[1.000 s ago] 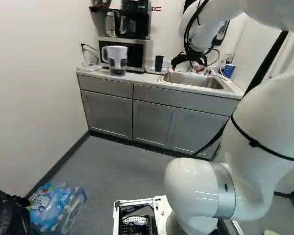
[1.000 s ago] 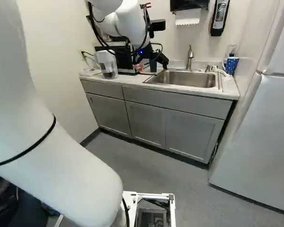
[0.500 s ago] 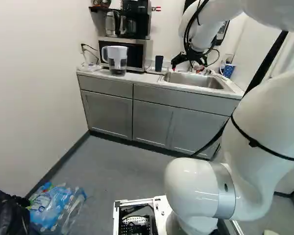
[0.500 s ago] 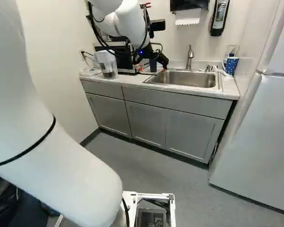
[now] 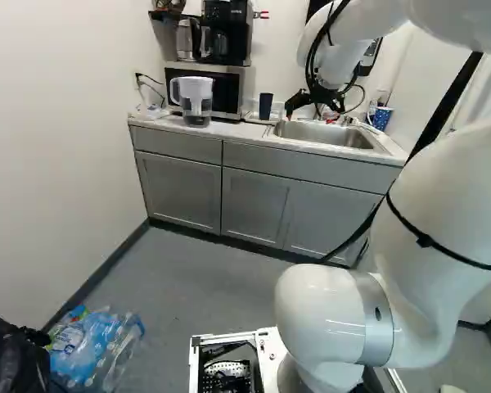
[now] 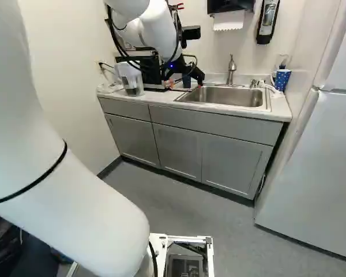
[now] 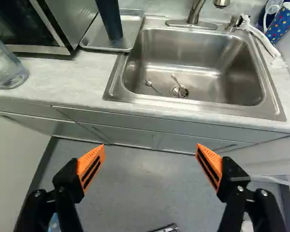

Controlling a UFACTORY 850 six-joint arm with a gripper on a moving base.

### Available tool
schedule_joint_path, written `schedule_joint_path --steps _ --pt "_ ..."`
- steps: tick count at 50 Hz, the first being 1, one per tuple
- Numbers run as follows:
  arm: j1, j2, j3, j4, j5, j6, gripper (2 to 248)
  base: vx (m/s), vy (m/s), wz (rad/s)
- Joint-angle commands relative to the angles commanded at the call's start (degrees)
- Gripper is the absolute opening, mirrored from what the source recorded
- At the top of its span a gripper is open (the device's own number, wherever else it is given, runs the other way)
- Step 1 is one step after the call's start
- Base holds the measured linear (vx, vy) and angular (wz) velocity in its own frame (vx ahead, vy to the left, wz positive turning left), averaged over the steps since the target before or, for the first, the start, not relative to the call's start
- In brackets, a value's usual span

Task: Rinse the cup and place it in the tray

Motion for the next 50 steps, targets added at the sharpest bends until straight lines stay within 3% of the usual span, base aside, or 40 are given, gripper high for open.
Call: schedule_joint_path --steps 25,50 --pt "1.3 1.0 5.0 0.0 6.4 0.1 247 0.0 0.0 0.0" --pt "3.4 2.6 13.0 0.1 16.7 0.1 247 0.0 0.0 0.0"
